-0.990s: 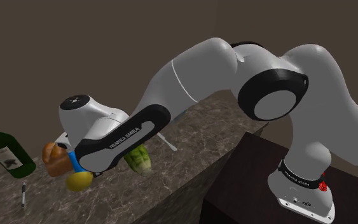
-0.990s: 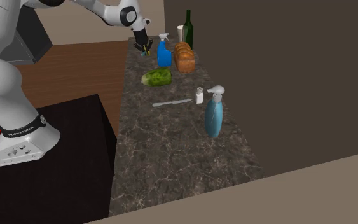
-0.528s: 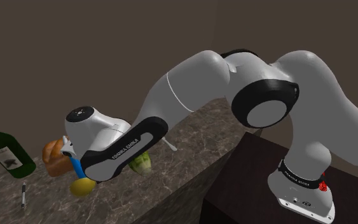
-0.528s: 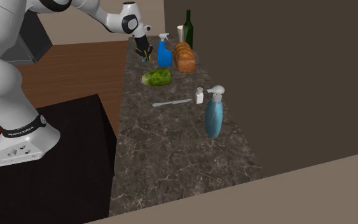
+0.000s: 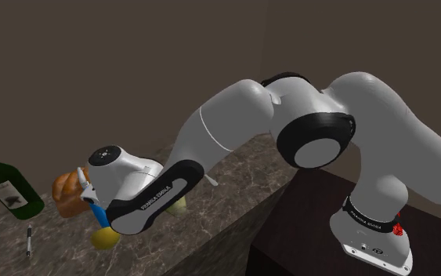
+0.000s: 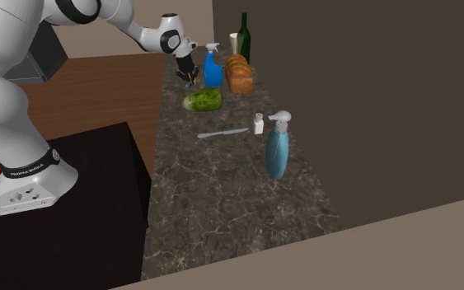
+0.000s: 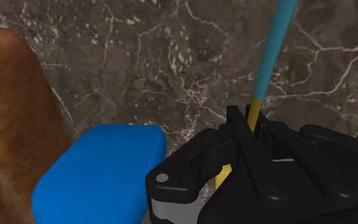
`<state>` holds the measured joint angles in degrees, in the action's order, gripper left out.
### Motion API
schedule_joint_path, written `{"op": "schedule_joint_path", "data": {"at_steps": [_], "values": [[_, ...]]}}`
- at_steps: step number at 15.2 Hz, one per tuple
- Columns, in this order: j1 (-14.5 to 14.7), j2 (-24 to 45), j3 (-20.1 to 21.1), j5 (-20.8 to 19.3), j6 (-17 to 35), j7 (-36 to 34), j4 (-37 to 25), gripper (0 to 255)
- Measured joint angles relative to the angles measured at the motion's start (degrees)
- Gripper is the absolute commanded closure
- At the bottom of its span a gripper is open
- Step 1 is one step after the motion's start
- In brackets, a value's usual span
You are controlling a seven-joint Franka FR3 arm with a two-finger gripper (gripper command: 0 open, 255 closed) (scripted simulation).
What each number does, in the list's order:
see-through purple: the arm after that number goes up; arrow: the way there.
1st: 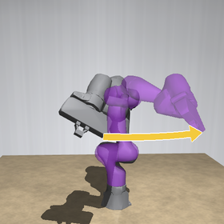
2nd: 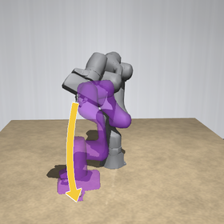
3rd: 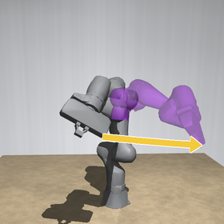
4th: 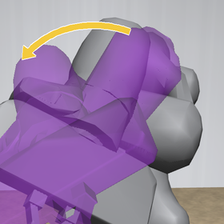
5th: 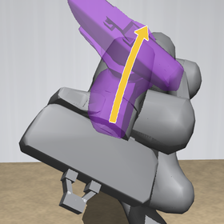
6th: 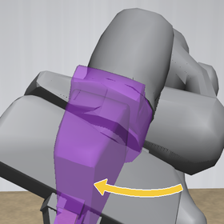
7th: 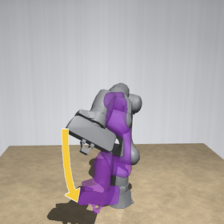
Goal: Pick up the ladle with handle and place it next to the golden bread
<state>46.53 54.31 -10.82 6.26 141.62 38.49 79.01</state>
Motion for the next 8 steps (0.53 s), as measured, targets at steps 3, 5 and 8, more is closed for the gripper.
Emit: {"op": "schedule_joint_path", "data": {"at_steps": [3, 5, 8], "values": [[-0.2, 1.9, 0.2, 0.2, 1.1, 0.0, -0.8, 255], [-0.3, 3.1, 0.3, 0.2, 1.7, -0.1, -1.6, 255], [-0.4, 3.9, 0.4, 0.3, 2.4, -0.1, -2.1, 255]]}}
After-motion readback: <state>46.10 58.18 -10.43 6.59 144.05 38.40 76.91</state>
